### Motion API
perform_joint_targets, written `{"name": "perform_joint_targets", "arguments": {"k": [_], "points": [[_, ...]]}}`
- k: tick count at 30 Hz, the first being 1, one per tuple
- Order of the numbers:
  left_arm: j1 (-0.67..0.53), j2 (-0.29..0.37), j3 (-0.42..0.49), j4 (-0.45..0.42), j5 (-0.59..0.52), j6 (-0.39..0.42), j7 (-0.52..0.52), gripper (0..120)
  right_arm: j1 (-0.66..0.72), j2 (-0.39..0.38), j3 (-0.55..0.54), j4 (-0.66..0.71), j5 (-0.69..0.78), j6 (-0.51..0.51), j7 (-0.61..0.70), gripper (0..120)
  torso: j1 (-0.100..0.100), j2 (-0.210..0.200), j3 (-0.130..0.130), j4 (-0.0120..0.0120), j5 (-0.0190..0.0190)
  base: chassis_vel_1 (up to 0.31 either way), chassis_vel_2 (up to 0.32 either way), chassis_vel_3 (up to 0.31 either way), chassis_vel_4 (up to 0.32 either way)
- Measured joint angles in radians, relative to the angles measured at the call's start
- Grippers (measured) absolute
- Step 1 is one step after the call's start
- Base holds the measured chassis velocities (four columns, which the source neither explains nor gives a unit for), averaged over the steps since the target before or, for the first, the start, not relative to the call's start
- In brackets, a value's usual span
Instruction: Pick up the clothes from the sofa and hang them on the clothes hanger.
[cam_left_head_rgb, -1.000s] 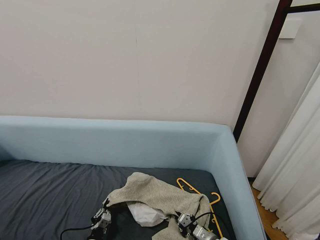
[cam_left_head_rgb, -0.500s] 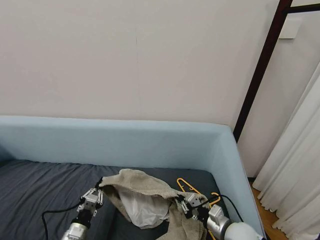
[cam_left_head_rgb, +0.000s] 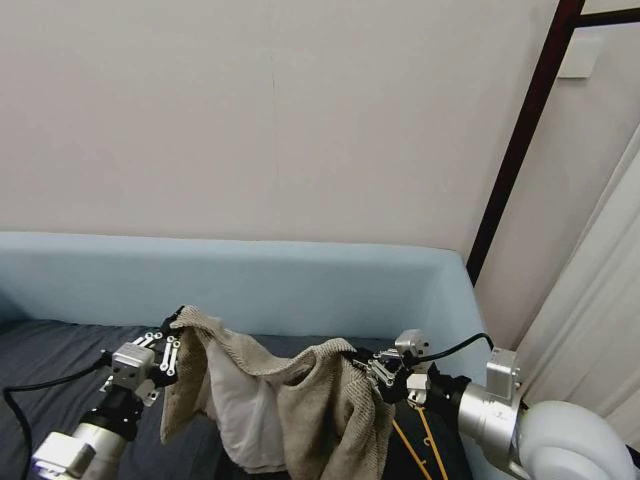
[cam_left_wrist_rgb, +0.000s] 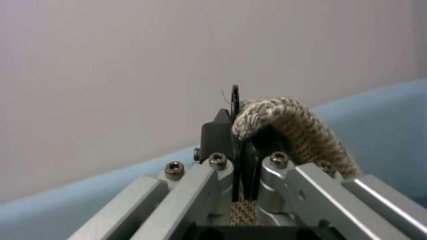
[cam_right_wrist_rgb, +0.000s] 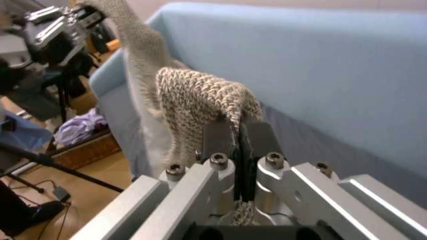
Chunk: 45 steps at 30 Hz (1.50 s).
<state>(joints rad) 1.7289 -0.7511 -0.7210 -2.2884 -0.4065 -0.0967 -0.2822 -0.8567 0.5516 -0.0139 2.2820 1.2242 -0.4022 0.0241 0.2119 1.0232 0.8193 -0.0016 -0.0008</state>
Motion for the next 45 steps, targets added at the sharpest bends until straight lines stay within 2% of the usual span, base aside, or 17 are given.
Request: {"name": "perform_joint_targets", "arguments": {"k": [4, 6, 7, 10, 12, 16, 17, 19, 21, 24, 26, 27, 36, 37, 41, 42, 45], "points": [[-0.126, -0.06, 0.156, 0.163, 0.007, 0.046, -0.011, 0, 0.152, 0.144, -0.19, -0.265, -0.026, -0.022, -0.003, 0, 0.0, -0.001, 0.001, 0.0008, 0.0, 0.0, 0.0, 0.0, 0.0], [-0.134, -0.064, 0.166, 0.171, 0.007, 0.048, -0.011, 0, 0.158, 0.152, -0.199, -0.279, -0.028, -0.022, -0.004, 0, 0.0, 0.0, 0.001, 0.0008, -0.0001, 0.0, 0.0, 0.0, 0.0], [-0.212, -0.102, 0.265, 0.255, 0.007, 0.063, -0.017, 0, 0.217, 0.232, -0.276, -0.42, -0.063, -0.022, -0.015, 0, 0.0, -0.001, 0.0, 0.0007, -0.0008, 0.0, 0.0, 0.0, 0.0], [-0.296, -0.157, 0.362, 0.364, 0.007, 0.064, -0.016, 0, 0.276, 0.343, -0.38, -0.614, -0.153, 0.014, -0.046, 0, 0.0, -0.001, 0.001, 0.0002, 0.0004, 0.0, 0.0, 0.0, 0.0], [-0.314, -0.172, 0.38, 0.392, 0.006, 0.064, -0.016, 0, 0.288, 0.366, -0.398, -0.655, -0.17, 0.022, -0.053, 0, 0.0, -0.001, 0.001, 0.0001, -0.0001, 0.0, 0.0, 0.0, 0.0], [-0.424, -0.292, 0.472, 0.603, 0.014, 0.041, -0.013, 0, 0.377, 0.527, -0.486, -0.927, -0.251, 0.074, -0.076, 0, 0.0, -0.001, 0.001, 0.0006, -0.0003, 0.0, 0.0, 0.0, 0.0], [-0.424, -0.292, 0.472, 0.603, 0.014, 0.041, -0.013, 0, 0.377, 0.527, -0.486, -0.927, -0.251, 0.074, -0.076, 0, 0.0, -0.001, 0.001, 0.0006, -0.0003, 0.0, 0.0, 0.0, 0.0], [-0.469, -0.348, 0.496, 0.689, 0.016, 0.026, -0.012, 0, 0.42, 0.601, -0.515, -1.064, -0.298, 0.112, -0.078, 0, 0.0, -0.001, 0.001, 0.0006, -0.0002, 0.0, 0.0, 0.0, 0.0], [-0.496, -0.381, 0.502, 0.73, 0.014, 0.02, -0.015, 0, 0.446, 0.652, -0.519, -1.166, -0.364, 0.148, -0.074, 0, 0.0, -0.001, 0.001, 0.0003, -0.0005, 0.0, 0.0, 0.0, 0.0], [-0.516, -0.397, 0.504, 0.752, 0.01, 0.016, -0.023, 0, 0.457, 0.682, -0.51, -1.225, -0.413, 0.169, -0.052, 3, 0.0, -0.001, 0.001, 0.0005, 0.0002, 0.0, 0.0, 0.0, 0.0], [-0.528, -0.399, 0.504, 0.764, 0.009, 0.014, -0.028, 0, 0.451, 0.667, -0.499, -1.21, -0.455, 0.177, -0.034, 12, 0.0, -0.001, 0.0, 0.0009, 0.0, 0.0, 0.0, 0.0, 0.0], [-0.528, -0.399, 0.504, 0.764, 0.009, 0.014, -0.028, 0, 0.451, 0.667, -0.499, -1.21, -0.455, 0.177, -0.034, 12, 0.0, -0.001, 0.0, 0.0009, 0.0, 0.0, 0.0, 0.0, 0.0], [-0.522, -0.377, 0.492, 0.757, 0.012, -0.006, -0.031, 0, 0.31, 0.45, -0.448, -0.874, -0.577, 0.132, 0.021, 49, 0.0, 0.0, 0.0, 0.0, 0.0, 0.0, 0.0, 0.0, 0.0], [-0.522, -0.377, 0.492, 0.757, 0.012, -0.006, -0.031, 0, 0.31, 0.45, -0.448, -0.874, -0.577, 0.132, 0.021, 49, 0.0, 0.0, 0.0, 0.0, 0.0, 0.0, 0.0, 0.0, 0.0], [-0.502, -0.371, 0.474, 0.744, 0.019, -0.015, -0.03, 0, 0.237, 0.397, -0.393, -0.699, -0.528, 0.09, 0.059, 66, 0.0, 0.0, 0.0, 0.0003, -0.0001, 0.0, 0.0, 0.0, 0.0], [-0.502, -0.371, 0.474, 0.744, 0.019, -0.015, -0.03, 0, 0.237, 0.397, -0.393, -0.699, -0.528, 0.09, 0.059, 66, 0.0, 0.0, 0.0, 0.0003, -0.0001, 0.0, 0.0, 0.0, 0.0], [-0.478, -0.366, 0.455, 0.743, 0.042, -0.032, -0.029, 0, 0.183, 0.386, -0.431, -0.592, -0.495, 0.054, 0.08, 81, 0.0, 0.0, 0.0, 0.0003, -0.0001, 0.0, 0.0, 0.0, 0.0]]}}
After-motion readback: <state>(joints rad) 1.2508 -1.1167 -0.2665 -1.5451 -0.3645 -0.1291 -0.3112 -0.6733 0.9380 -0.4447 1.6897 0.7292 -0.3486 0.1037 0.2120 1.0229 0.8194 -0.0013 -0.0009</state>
